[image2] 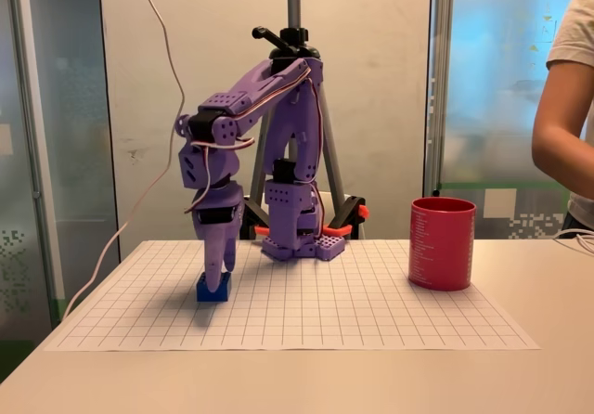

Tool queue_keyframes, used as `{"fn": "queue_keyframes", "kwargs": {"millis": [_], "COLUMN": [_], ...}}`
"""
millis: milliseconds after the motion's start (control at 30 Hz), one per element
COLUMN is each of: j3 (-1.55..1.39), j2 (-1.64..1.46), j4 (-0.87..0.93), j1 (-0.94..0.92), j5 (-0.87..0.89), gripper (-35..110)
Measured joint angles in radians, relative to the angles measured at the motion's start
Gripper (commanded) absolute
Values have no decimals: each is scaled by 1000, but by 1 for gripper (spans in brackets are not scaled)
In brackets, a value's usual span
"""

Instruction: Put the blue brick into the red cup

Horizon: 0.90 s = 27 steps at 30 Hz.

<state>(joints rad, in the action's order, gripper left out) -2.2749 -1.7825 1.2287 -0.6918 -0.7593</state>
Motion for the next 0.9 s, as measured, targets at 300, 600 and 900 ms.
{"fn": "queue_keyframes", "kwargs": {"millis": [300,600,900], "j3": [-6,-2,2], "j2": [28,43,43], "j4": [-32,-32,-60], "j1": [-77,-72,-75], "j5": [-97,-141,-57], "gripper": [0,0,0]}}
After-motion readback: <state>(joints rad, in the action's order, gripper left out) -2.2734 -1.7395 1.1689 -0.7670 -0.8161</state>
